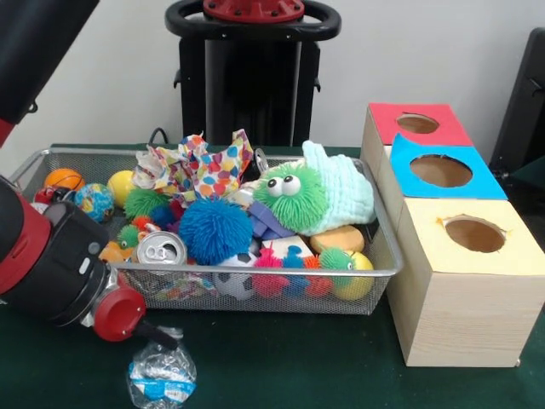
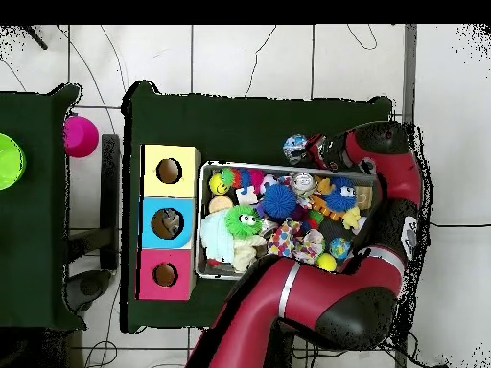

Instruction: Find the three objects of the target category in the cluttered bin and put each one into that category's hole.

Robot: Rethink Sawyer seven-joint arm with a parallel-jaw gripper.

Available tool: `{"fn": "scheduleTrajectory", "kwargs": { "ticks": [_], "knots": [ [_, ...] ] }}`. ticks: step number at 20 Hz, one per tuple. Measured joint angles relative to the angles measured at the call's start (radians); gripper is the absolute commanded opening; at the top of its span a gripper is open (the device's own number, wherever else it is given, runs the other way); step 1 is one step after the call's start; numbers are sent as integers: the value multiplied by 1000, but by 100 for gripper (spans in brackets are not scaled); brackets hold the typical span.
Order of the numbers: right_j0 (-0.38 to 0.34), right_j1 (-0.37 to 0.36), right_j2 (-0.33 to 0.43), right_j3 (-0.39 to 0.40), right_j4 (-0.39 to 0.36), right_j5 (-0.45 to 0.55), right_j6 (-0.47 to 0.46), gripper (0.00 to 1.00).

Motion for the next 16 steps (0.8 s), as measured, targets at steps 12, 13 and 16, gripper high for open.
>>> {"fn": "scheduleTrajectory", "kwargs": {
  "ticks": [12,13,16],
  "knots": [
    [12,-72,30,87,-40,28,0,0],
    [10,-85,39,102,-41,50,0,0],
    [5,-90,53,105,-42,91,0,0]
  ]
}}
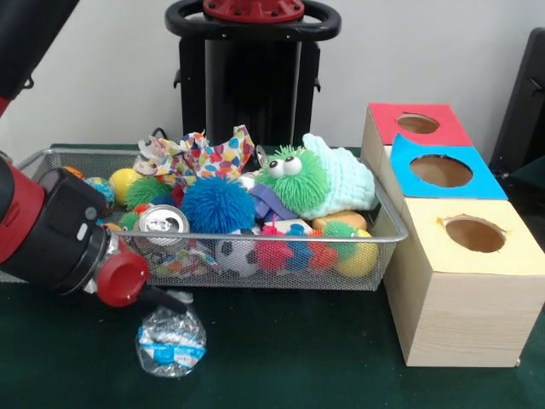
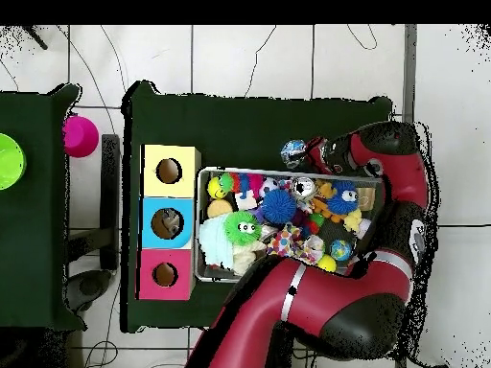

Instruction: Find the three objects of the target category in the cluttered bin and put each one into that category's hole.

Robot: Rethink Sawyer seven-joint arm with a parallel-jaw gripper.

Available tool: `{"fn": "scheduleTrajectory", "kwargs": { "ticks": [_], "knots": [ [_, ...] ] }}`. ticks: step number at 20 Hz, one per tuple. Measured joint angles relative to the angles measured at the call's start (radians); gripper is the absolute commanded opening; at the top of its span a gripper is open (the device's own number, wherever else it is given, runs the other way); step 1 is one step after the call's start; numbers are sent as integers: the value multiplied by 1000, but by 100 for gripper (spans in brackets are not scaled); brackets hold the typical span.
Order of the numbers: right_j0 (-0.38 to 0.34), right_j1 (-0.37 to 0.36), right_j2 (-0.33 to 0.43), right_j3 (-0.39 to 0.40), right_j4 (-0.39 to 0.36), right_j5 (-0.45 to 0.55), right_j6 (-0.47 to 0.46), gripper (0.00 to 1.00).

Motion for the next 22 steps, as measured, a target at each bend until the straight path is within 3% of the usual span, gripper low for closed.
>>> {"fn": "scheduleTrajectory", "kwargs": {
  "ticks": [6,10,13,20,22],
  "knots": [
    [-32,67,42,-110,8,14,6,0],
    [-51,168,42,-242,39,-150,6,0],
    [-61,186,40,-297,69,-181,6,0],
    [-94,198,-37,-410,95,-183,7,0],
    [-113,218,-100,-454,156,-183,7,0]
  ]
}}
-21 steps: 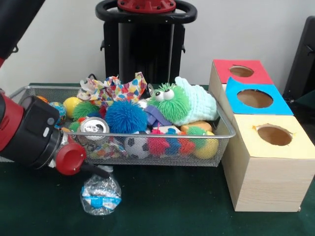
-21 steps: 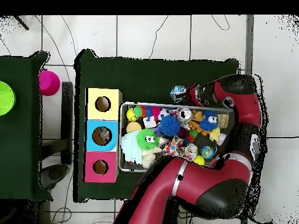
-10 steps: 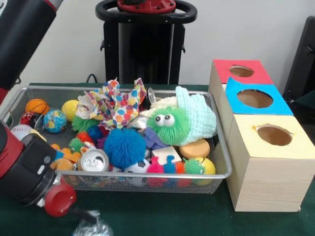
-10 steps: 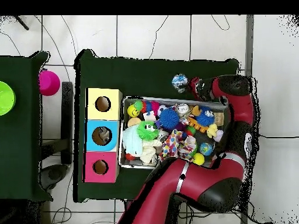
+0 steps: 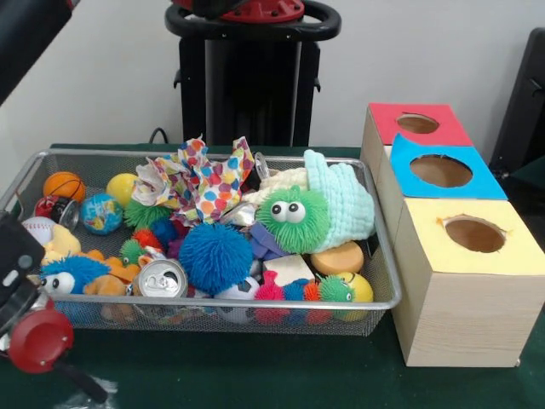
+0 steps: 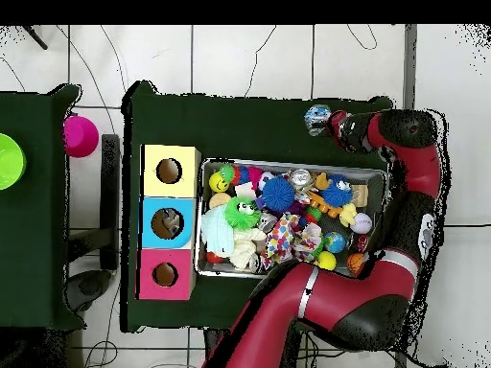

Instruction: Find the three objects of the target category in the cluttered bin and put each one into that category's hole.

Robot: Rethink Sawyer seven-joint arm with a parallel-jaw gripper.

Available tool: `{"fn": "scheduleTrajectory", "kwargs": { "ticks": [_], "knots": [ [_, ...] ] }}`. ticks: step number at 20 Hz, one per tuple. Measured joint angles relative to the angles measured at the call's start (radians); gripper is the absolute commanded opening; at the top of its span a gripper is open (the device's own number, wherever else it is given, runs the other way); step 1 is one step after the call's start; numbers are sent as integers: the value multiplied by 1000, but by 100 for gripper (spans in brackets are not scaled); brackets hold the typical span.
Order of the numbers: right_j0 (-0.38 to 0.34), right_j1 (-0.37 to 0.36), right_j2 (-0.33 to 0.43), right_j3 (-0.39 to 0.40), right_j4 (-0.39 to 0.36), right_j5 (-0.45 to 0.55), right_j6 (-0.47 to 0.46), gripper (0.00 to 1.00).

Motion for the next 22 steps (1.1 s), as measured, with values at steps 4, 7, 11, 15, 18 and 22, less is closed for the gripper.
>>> {"fn": "scheduleTrajectory", "kwargs": {
  "ticks": [4,7,11,15,18,22],
  "knots": [
    [-35,39,-122,-60,144,0,0,0],
    [-63,64,-216,-94,251,8,0,0],
    [-112,85,-375,-132,419,157,11,0],
    [-105,67,-386,-122,457,399,54,0],
    [-51,21,-341,-73,460,677,139,0],
    [52,-67,-270,60,457,882,230,0]
  ]
}}
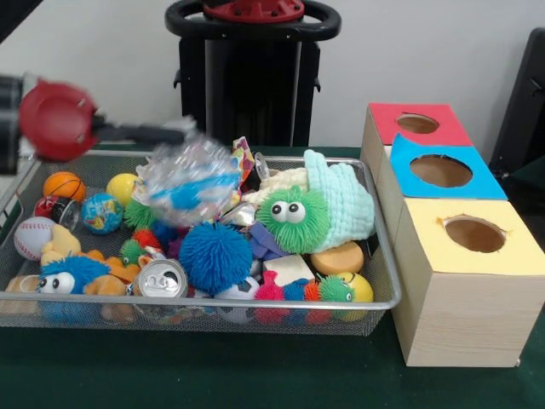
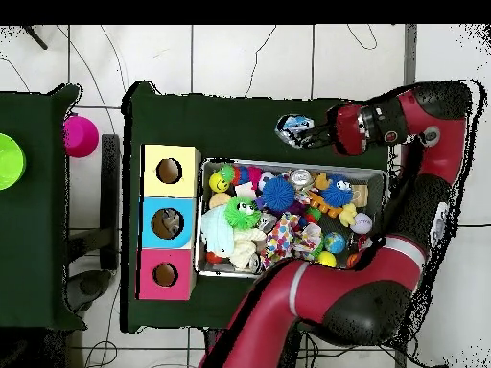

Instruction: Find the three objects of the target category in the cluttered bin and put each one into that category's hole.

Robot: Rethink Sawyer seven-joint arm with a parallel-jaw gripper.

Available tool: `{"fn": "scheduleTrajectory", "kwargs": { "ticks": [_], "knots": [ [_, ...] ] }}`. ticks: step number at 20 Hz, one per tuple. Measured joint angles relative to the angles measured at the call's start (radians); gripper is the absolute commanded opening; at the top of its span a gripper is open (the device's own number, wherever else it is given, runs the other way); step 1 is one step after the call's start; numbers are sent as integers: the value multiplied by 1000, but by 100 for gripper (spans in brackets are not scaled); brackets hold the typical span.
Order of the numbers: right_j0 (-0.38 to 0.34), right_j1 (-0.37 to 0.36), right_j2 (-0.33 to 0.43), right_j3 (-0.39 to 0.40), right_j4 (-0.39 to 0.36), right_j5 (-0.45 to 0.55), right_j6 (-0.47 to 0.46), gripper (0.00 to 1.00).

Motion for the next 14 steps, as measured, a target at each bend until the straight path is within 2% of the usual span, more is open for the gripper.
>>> {"fn": "scheduleTrajectory", "kwargs": {
  "ticks": [3,4,6,7,10,13,14],
  "knots": [
    [100,-92,36,154,-15,70,38,0],
    [167,-152,53,256,-26,72,42,0],
    [189,-170,58,287,-29,70,42,0],
    [226,-202,66,339,-36,63,42,0],
    [276,-242,73,409,-38,36,42,0],
    [323,-276,74,482,-39,-34,42,0],
    [346,-292,74,522,-40,-95,42,0]
  ]
}}
